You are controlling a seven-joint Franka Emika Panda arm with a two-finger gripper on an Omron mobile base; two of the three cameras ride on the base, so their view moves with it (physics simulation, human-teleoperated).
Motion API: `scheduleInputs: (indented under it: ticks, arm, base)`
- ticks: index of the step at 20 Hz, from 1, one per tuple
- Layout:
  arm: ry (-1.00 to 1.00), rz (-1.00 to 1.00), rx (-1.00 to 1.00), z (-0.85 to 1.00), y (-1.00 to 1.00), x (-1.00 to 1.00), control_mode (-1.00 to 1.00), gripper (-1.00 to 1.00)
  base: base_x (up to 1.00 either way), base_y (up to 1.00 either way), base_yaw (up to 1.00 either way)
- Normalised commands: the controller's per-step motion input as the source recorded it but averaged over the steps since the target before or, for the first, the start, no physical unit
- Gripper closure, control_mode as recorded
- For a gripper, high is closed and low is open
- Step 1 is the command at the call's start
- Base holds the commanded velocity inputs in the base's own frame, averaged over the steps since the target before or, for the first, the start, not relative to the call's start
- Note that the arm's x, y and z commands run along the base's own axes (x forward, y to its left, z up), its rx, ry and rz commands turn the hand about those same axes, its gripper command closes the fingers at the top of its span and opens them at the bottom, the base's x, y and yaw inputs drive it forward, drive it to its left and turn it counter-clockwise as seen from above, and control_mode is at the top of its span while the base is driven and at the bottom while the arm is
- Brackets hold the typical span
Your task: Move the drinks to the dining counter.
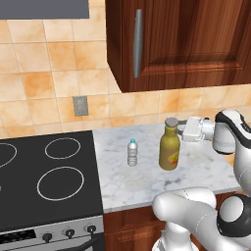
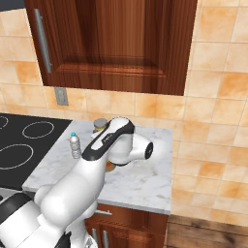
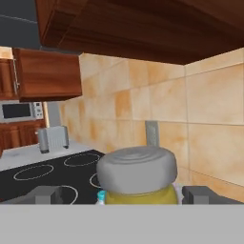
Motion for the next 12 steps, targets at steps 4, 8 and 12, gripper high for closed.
scheduleInputs:
  ticks: [4, 8, 12]
  arm:
    - [0.04, 0.00, 0.00, 0.42, 0.00, 0.00, -1.00, -1.00]
    - [0.05, 0.00, 0.00, 0.12, 0.00, 0.00, -1.00, -1.00]
    - [0.06, 0.00, 0.00, 0.00, 0.00, 0.00, -1.00, -1.00]
  base:
    - [0.00, 0.00, 0.00]
    - [0.00, 0.00, 0.00]
    - [0.00, 0.00, 0.00]
